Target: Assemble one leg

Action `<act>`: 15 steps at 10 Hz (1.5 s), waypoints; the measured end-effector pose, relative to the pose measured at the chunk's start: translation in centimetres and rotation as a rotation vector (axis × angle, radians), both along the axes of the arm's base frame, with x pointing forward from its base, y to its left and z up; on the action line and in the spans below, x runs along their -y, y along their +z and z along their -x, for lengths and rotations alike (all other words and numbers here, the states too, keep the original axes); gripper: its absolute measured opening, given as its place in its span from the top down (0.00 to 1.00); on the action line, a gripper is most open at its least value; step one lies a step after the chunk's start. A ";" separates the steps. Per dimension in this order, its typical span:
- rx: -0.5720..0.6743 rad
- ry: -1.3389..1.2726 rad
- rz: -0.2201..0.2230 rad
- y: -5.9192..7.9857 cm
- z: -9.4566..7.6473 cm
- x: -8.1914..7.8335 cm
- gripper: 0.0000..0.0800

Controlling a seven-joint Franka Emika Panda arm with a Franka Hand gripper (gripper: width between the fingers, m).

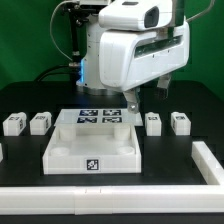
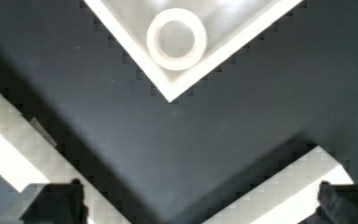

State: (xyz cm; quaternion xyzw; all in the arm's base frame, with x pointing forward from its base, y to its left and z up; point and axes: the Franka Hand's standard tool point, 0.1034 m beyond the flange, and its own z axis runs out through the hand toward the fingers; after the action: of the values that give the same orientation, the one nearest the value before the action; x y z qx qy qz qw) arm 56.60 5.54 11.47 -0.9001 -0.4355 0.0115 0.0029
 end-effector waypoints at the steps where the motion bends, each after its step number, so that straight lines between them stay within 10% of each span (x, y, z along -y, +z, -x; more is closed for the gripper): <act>1: -0.001 0.000 0.000 0.0 0.0 0.0 0.19; 8: 0.008 0.091 -0.003 -0.7 1.7 0.3 0.19; 12: 0.043 0.326 -0.011 -3.4 5.9 5.0 0.19; 15: 0.048 0.325 -0.012 -3.2 5.6 4.6 0.19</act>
Offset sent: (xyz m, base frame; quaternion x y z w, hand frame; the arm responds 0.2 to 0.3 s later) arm 0.0000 0.0000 0.0000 0.0000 0.0000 0.0000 1.0000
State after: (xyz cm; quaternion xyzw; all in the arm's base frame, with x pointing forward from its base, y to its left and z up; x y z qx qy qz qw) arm 51.04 0.95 8.23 -0.8177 -0.5756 -0.0121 -0.0041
